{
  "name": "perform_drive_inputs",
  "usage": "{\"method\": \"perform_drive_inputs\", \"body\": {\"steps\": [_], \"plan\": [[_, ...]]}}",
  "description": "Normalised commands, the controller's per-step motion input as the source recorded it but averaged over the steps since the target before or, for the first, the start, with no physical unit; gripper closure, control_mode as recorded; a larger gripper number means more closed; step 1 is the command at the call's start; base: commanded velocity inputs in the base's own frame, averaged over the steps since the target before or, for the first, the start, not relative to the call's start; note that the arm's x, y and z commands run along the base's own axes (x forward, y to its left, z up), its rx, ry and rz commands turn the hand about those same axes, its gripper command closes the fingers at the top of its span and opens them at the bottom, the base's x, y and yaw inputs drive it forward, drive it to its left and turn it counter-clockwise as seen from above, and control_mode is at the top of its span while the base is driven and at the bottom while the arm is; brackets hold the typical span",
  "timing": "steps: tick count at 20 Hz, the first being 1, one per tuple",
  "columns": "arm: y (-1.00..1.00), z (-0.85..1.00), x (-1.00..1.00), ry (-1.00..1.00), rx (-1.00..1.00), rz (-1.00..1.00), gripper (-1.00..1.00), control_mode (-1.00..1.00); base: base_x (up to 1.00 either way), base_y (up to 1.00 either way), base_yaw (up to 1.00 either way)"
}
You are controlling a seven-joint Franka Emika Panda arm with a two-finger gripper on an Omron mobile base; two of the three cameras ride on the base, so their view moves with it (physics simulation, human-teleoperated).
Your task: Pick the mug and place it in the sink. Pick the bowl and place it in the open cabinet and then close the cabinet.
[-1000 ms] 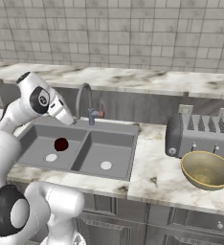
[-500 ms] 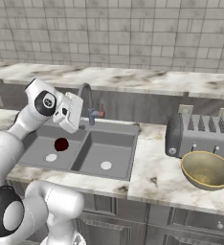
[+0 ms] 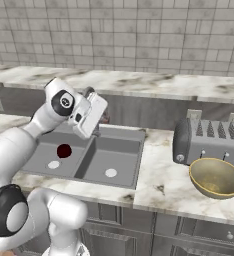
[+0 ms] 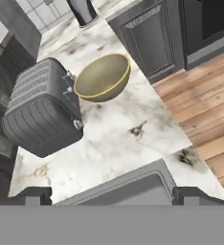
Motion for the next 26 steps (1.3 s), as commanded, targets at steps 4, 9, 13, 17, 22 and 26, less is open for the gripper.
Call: {"method": "perform_drive_inputs", "body": {"steps": [4,9,13,17,22,26], "plan": [[-0.77,0.02,-0.03,-0.18,0.2,-0.19,-1.0,-1.0,0.0,0.0,0.0],[-0.55,-0.01,-0.04,-0.25,0.09,-0.22,-1.0,-1.0,0.0,0.0,0.0],[-0.22,-0.01,-0.02,-0.28,0.0,-0.28,-1.0,-1.0,0.0,0.0,0.0],[-0.19,0.0,0.0,-0.15,0.0,-0.29,-1.0,-1.0,0.0,0.0,0.0],[-0.21,-0.08,-0.04,-0.05,0.0,-0.31,-1.0,-1.0,0.0,0.0,0.0],[-0.13,-0.06,-0.03,0.0,0.0,-0.25,-1.0,-1.0,0.0,0.0,0.0]]}}
